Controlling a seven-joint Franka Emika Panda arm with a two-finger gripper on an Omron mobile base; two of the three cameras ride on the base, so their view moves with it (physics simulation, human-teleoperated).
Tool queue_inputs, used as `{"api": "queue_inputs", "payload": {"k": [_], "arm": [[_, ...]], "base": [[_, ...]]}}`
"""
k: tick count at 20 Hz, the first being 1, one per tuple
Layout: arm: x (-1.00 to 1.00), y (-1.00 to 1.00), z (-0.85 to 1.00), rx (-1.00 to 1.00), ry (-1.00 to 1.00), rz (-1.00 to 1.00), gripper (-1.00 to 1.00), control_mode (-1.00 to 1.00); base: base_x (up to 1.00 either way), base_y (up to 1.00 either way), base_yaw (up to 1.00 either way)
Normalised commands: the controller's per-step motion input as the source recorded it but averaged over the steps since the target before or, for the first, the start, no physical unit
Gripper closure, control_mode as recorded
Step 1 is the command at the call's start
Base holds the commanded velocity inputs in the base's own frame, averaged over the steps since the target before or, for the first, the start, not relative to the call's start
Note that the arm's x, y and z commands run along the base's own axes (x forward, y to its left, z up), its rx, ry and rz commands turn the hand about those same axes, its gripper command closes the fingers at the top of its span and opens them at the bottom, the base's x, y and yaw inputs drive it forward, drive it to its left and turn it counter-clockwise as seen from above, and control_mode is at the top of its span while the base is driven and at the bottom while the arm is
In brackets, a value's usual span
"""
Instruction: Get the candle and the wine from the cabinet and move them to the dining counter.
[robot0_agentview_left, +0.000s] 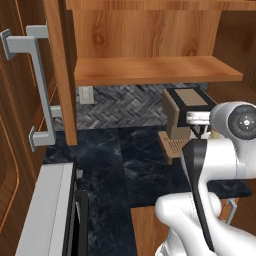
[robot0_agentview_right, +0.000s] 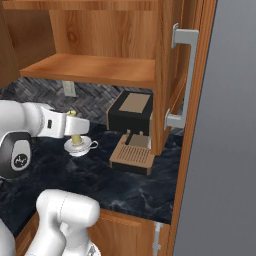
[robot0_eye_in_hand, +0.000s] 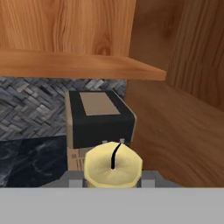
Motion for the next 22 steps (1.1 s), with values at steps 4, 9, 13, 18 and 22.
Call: {"api": "queue_inputs", "payload": {"k": [4,9,13,18,22], "arm": [[-0.08,0.0,0.0,0.0,-0.01,0.0,1.0,-1.0],[-0.26,0.0,-0.01,0.0,-0.01,0.0,1.0,-1.0],[-0.25,0.0,0.0,0.0,0.0,0.0,1.0,-1.0],[-0.35,0.0,0.0,0.0,-0.01,-0.01,1.0,-1.0],[-0.33,0.0,-0.03,0.0,0.0,-0.03,1.0,1.0]], "base": [[0.0,0.0,0.0],[0.0,0.0,0.0],[0.0,0.0,0.0],[0.0,0.0,0.0],[-0.12,0.0,-0.02]]}}
